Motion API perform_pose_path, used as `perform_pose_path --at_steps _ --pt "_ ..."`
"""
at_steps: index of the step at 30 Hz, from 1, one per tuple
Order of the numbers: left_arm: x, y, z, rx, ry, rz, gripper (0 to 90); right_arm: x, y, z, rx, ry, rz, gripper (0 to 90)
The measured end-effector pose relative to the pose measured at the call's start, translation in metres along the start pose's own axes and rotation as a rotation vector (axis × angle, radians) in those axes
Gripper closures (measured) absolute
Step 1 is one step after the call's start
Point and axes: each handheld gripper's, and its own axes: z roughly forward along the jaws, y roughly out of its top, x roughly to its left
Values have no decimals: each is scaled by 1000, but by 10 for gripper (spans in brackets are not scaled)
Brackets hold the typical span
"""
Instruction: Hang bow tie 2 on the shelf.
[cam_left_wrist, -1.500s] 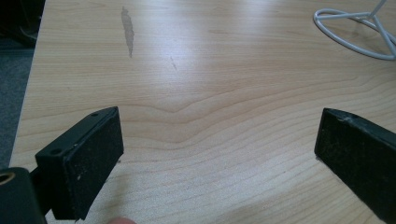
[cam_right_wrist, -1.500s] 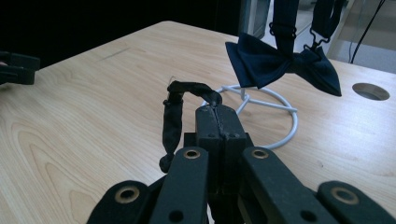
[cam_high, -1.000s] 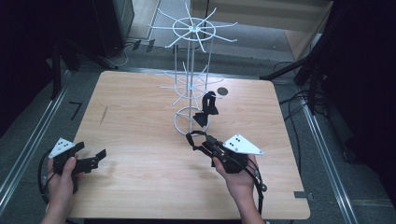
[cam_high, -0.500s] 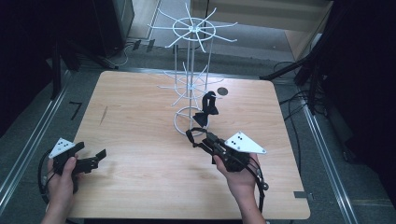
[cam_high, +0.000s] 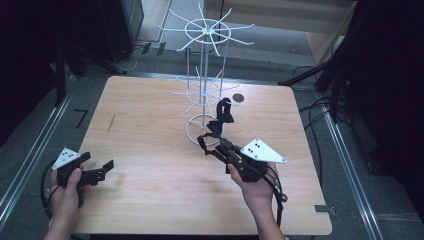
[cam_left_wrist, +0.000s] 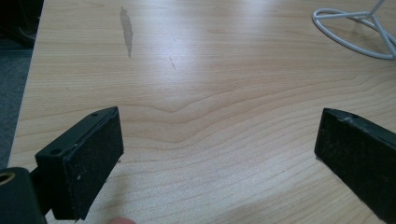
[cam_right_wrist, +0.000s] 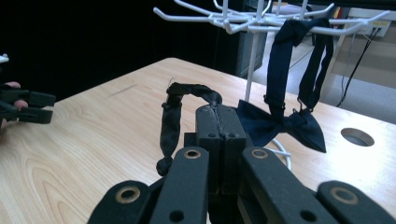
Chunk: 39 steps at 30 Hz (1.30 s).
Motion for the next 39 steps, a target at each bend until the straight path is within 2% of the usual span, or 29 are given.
perform_pose_path --at_steps 15,39 --pt "0 0 0 0 0 0 16 -1 14 0 -36 -6 -6 900" --pt "0 0 0 1 -1 0 16 -3 29 2 -66 -10 -8 900"
